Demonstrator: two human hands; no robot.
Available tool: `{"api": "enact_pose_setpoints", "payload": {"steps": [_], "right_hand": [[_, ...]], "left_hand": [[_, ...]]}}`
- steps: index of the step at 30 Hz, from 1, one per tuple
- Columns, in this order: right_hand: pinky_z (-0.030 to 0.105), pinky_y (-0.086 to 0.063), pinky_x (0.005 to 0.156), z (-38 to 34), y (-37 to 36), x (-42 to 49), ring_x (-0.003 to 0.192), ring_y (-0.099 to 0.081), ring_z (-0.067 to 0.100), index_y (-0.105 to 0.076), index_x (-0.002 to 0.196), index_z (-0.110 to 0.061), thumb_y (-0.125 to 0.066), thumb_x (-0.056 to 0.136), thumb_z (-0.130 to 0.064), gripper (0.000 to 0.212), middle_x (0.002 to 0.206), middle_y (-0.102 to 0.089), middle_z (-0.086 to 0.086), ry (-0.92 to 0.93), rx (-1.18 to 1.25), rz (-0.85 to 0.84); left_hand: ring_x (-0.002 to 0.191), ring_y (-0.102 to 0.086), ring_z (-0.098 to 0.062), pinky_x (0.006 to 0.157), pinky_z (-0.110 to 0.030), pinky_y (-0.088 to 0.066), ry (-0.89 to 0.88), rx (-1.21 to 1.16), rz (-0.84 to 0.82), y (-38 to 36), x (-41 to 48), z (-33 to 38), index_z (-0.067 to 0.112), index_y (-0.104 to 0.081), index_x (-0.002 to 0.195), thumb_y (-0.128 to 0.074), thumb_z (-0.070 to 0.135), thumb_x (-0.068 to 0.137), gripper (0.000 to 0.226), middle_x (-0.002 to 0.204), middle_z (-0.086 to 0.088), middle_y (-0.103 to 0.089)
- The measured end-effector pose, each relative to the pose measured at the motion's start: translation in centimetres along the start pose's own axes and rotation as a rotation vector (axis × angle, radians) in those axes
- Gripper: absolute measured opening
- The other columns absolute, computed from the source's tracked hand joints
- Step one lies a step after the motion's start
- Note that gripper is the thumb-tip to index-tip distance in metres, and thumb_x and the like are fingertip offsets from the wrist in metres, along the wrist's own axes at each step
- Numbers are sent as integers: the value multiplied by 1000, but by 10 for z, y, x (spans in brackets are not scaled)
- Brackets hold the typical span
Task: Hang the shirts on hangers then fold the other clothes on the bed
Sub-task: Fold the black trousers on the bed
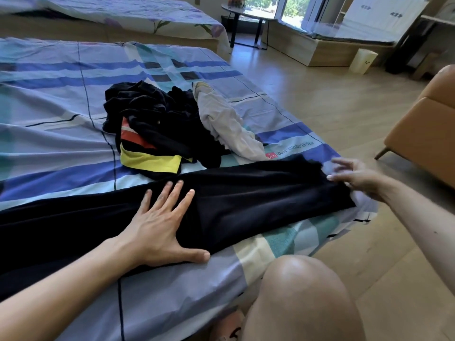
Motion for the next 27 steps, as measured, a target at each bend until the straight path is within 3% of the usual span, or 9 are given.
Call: {"api": "enact_pose_setpoints", "payload": {"steps": [5,8,12,14,17,20,22,24,27], "right_hand": [[34,-58,86,12,-11,-5,96,-71,23,-64,124,-1,-83,75,-23,58,116,-71,21,-188,128,-102],[37,-51,100,13,-19,-14,104,-68,30,-70,114,4,-97,51,-25,74,114,-73,19,-274,85,-288],[39,-55,95,-8,-12,-11,100,-69,31,-66,116,7,-72,88,-14,35,116,-71,24,-161,160,-273],[32,-62,81,-22,0,-5,88,-74,25,-64,122,5,-61,95,-8,30,111,-72,22,-51,306,-196],[26,-61,67,-33,20,1,77,-75,19,-66,116,-2,-73,79,-14,40,100,-74,12,21,446,-78],[27,-54,55,-18,36,3,63,-69,22,-70,106,-3,-80,76,-15,34,80,-72,10,-76,205,73],[23,-32,50,3,43,2,50,-43,18,-63,82,-12,-81,83,-22,21,62,-50,3,-254,-95,90],[25,-25,51,18,43,-9,56,-32,16,-50,76,-20,-85,76,-36,39,63,-37,1,-420,-135,14],[30,-39,71,12,38,-20,87,-50,20,-67,93,-14,-80,80,-38,31,88,-62,4,-404,-41,-75]], "left_hand": [[153,15,-15,125,-45,0,76,-101,137,13,-1,9,32,-10,159,1,94,67,111,168,2,6],[151,-14,-23,121,-43,-19,95,-40,295,27,0,17,26,-34,153,-7,81,78,96,162,-3,-23],[145,-27,-28,117,-46,-25,34,-19,402,37,5,31,20,-49,143,-25,66,85,77,153,-8,-38],[146,-26,-28,118,-45,-25,-29,-14,401,38,9,44,21,-49,142,-26,62,85,74,154,-9,-38],[148,-24,-28,120,-44,-24,-105,-41,387,40,18,67,24,-43,147,-23,59,87,73,157,-8,-34],[152,-15,-26,123,-42,-16,-131,-41,288,30,33,81,26,-29,155,-30,55,95,67,164,-8,-23],[154,-7,-24,125,-43,-9,-101,-30,181,18,43,81,27,-20,158,-36,55,99,68,167,-7,-14],[155,0,-22,125,-45,-3,-77,-34,108,9,49,78,27,-15,159,-37,60,97,74,168,-6,-7],[155,10,-19,125,-47,3,-69,-36,72,5,53,73,27,-7,160,-39,69,92,87,168,-4,3]]}}
Point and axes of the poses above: each hand's wrist, its own x-axis towards the middle knuckle, its own y-axis out of the back of the hand, z = x × y, the point moved 8 cm from there along x, towards the middle knuckle
